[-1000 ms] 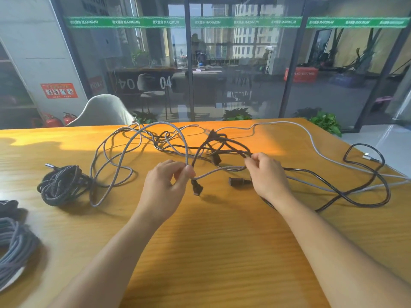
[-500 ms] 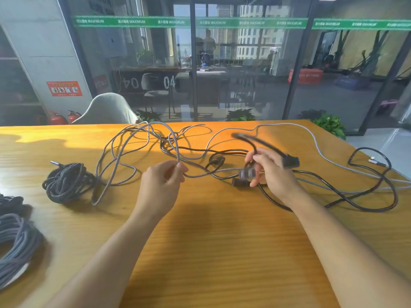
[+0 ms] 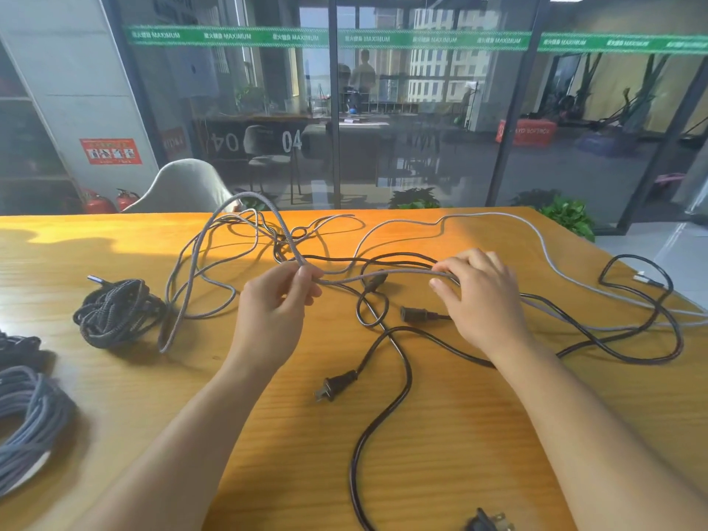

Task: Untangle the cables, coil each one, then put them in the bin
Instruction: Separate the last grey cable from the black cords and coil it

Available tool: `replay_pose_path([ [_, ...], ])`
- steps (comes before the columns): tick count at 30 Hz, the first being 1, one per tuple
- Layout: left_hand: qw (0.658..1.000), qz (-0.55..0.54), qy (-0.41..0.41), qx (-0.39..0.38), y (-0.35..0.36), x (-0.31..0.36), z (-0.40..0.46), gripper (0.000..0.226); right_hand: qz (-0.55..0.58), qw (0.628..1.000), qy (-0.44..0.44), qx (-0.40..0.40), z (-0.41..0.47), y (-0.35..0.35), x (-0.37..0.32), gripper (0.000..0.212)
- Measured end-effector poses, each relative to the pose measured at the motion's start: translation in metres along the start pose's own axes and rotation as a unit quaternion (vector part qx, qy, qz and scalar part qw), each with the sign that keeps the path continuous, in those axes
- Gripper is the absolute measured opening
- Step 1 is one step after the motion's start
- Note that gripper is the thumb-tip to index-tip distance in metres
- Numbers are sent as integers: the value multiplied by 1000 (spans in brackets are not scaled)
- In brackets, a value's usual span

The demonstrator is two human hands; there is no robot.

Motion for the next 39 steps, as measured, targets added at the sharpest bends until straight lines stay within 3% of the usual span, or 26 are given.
replay_pose_path([
  [3,1000,12,-22,5,-2,-5,0,23,105,994,1,-33,0,-1,-5,14],
  [7,997,-15,-60,40,-9,-19,1,5,235,969,-70,-38,-9,-1,-42,15],
  [10,994,-63,-63,68,-13,-20,2,27,297,946,-93,-90,-18,12,-70,29],
  [16,994,-57,-78,-47,20,-19,-4,40,368,911,-93,-163,-31,38,-95,35],
  [23,983,-61,-64,-162,51,-7,-16,19,343,922,-69,-165,-33,45,-90,27],
  [26,978,-35,-42,-199,60,-3,-22,33,328,930,-70,-151,-33,41,-91,17],
  [30,988,26,-29,-150,56,-4,-20,19,310,933,-89,-159,-37,40,-101,16],
  [33,992,41,-47,-113,46,-10,-12,24,277,941,-85,-175,-33,38,-97,21],
  [37,994,16,-94,-49,19,-28,-2,29,161,951,-71,-253,-31,45,-72,25],
  [39,993,5,-106,-43,15,-32,-1,30,160,955,-50,-244,-28,44,-58,26],
])
Point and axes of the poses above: each hand's wrist, its own z-axis towards the middle knuckle, its own y-axis out of the palm, x = y × z, the point moved 10 cm from there along z, towards the middle knuckle, and after that the axes turned 3 degrees about z, right-handed, at the moved point
